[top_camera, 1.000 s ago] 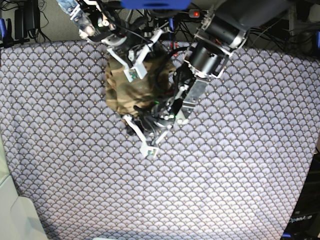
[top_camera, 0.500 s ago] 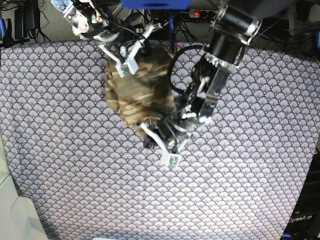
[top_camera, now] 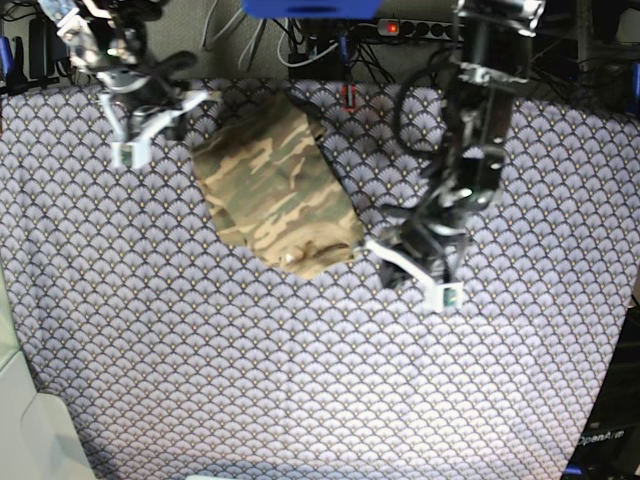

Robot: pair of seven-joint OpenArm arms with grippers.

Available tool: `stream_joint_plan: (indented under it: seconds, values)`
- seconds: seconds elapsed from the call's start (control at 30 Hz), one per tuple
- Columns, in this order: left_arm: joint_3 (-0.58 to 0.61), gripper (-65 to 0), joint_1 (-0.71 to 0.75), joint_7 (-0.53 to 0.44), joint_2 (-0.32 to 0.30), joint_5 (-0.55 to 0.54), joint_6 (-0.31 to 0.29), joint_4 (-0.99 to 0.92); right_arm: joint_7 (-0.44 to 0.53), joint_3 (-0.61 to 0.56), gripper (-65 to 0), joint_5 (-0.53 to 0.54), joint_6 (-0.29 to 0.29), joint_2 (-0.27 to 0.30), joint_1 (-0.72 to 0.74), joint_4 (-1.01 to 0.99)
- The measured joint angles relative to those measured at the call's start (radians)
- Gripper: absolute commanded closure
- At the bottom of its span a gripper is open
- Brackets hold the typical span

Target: Fold the T-shirt properly

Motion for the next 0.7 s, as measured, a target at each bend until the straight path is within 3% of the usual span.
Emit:
stream_joint_plan:
  seconds: [0.27, 0.37, 0.57, 0.7]
  values:
    - [-0.007, -2.2, 0.180, 0.002, -0.062, -0.004, 0.006, 0.164, 0.214, 0.015, 0.0, 0.039, -0.004, 0.098, -0.137, 0.001]
    - [-0.070, -2.2, 0.245, 0.004, -0.051, -0.008, -0.001, 0.202, 0.267, 0.026, 0.0, 0.040, -0.003, 0.105, -0.190, 0.001]
    - [-0.158, -2.2, 0.387, -0.001, -0.064, -0.001, 0.005, 0.299, 0.405, 0.158, 0.0, 0.039, -0.003, 0.109, -0.380, 0.000]
    - [-0.194, -2.2, 0.455, 0.000, -0.060, -0.004, -0.003, 0.307, 0.423, 0.182, 0.0, 0.039, -0.003, 0.110, -0.455, -0.003]
